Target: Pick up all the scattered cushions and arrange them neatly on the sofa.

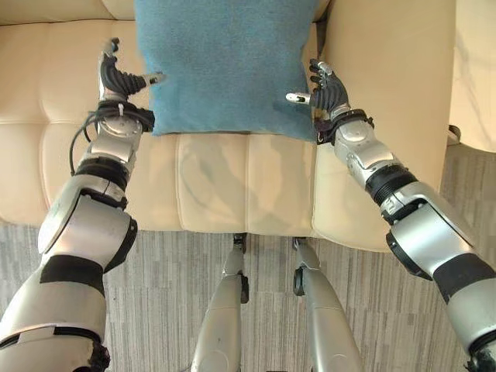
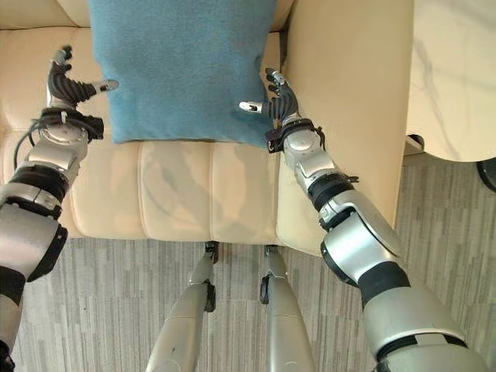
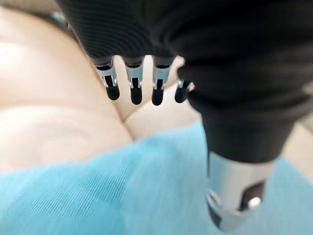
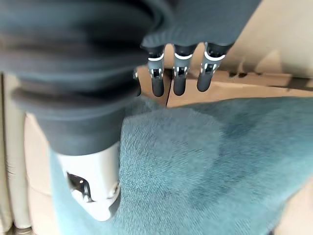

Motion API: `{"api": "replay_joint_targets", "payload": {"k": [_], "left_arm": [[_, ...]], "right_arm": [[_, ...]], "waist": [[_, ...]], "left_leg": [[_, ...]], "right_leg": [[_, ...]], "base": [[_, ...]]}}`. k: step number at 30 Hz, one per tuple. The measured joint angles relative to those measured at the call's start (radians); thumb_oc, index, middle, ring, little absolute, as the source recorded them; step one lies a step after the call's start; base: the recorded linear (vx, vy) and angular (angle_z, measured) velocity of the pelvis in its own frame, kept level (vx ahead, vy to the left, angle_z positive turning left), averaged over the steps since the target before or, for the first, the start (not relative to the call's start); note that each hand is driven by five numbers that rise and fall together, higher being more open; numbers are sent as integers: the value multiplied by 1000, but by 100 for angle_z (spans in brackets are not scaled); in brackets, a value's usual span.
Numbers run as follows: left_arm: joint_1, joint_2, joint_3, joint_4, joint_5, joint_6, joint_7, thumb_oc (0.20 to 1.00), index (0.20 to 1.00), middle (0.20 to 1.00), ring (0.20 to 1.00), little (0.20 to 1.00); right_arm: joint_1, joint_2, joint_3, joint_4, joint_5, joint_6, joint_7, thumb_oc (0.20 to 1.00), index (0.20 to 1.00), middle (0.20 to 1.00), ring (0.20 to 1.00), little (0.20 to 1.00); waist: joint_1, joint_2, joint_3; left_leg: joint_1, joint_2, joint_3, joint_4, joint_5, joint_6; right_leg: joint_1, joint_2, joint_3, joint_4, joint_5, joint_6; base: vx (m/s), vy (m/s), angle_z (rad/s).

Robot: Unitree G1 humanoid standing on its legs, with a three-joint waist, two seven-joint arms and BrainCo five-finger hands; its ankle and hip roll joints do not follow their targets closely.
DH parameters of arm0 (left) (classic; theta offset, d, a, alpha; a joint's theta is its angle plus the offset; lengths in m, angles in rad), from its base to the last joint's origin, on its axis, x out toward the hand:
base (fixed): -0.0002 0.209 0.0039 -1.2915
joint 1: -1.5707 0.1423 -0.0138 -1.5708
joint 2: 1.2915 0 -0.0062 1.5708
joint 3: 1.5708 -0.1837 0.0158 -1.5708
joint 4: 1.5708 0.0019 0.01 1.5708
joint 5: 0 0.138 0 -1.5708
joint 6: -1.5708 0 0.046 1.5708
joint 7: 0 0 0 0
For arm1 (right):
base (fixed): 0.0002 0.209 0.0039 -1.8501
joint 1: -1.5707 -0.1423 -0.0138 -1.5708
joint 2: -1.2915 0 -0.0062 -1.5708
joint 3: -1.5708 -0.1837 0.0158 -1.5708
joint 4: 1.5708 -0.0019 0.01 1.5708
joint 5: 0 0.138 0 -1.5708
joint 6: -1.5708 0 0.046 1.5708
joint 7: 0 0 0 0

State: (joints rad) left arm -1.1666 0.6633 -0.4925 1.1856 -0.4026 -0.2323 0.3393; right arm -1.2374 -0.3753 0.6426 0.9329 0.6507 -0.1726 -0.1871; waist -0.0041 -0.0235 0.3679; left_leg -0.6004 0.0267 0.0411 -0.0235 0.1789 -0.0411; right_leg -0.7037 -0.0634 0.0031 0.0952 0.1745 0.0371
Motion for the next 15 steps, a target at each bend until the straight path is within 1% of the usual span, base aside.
{"api": "replay_joint_targets", "payload": {"k": [2,3,5,6,7,8,9,10,12,14,15], "left_arm": [[82,10,37,-106,-13,-5,0,1000,1000,1000,1000,1000],[139,20,60,-192,-14,-12,0,1000,1000,1000,1000,1000],[247,21,126,-348,-23,-39,-1,1000,1000,1000,1000,1000],[321,22,169,-449,-41,-56,-2,1000,1000,1000,1000,1000],[375,16,209,-512,-56,-71,1,1000,1000,1000,1000,1000],[402,17,214,-527,-64,-88,0,1000,1000,1000,1000,1000],[476,11,270,-622,-83,-86,-6,1000,1000,1000,1000,1000],[552,9,314,-719,-93,-108,-8,1000,1000,1000,1000,1000],[685,10,346,-809,-92,-129,-27,1000,1000,1000,1000,1000],[837,-8,391,-899,-84,-122,-56,1000,1000,1000,1000,1000],[915,-8,396,-903,-54,-112,-71,1000,1000,1000,1000,1000]], "right_arm": [[40,-25,-15,-103,-4,-9,-3,1000,1000,1000,1000,1000],[71,-50,-30,-183,-8,-17,-7,1000,1000,1000,1000,1000],[127,-105,-40,-323,-46,-27,-8,1000,1000,1000,1000,1000],[181,-151,-52,-427,-69,-32,-5,1000,1000,1000,1000,1000],[216,-182,-67,-478,-87,-40,-5,1000,1000,1000,1000,1000],[237,-199,-78,-491,-117,-43,-4,1000,1000,1000,1000,1000],[293,-232,-110,-563,-163,-35,-2,1000,1000,1000,1000,1000],[372,-266,-145,-647,-205,-44,4,1000,1000,1000,1000,1000],[536,-319,-219,-746,-278,-51,27,1000,1000,1000,1000,1000],[746,-322,-343,-868,-329,-44,59,1000,1000,1000,1000,1000],[852,-325,-375,-894,-351,-53,84,1000,1000,1000,1000,1000]], "waist": [[-1,-3,2],[-1,-3,2],[5,-7,10],[6,-7,15],[6,-7,15],[6,-7,15],[7,-7,15],[6,-7,14],[10,-7,13],[14,-6,13],[8,-8,10]], "left_leg": [[6,2,5,0,0,0],[12,2,9,0,0,0],[46,4,21,-2,0,0],[66,5,22,-2,0,0],[89,7,21,-2,0,0],[115,7,21,-2,-1,-1],[135,9,22,-7,-5,-6],[155,10,20,-15,-5,-5],[200,9,15,-20,-6,-6],[256,7,13,-33,-13,-3],[285,6,16,-35,-25,-3]], "right_leg": [[1,2,3,4,0,0],[4,4,3,7,0,0],[31,6,3,9,0,0],[52,5,2,9,0,0],[75,5,2,8,-3,4],[100,5,2,8,-11,14],[121,5,-1,7,-21,21],[140,5,-3,6,-27,28],[185,4,-4,5,-30,30],[237,0,-12,3,-44,21],[267,0,-10,3,-54,27]], "base": [[-20,14,-11],[-23,4,-7],[-13,-9,-9],[4,-19,-6],[0,0,0],[0,0,0],[24,-7,5],[47,1,8],[45,15,7],[56,52,5],[87,73,2]]}}
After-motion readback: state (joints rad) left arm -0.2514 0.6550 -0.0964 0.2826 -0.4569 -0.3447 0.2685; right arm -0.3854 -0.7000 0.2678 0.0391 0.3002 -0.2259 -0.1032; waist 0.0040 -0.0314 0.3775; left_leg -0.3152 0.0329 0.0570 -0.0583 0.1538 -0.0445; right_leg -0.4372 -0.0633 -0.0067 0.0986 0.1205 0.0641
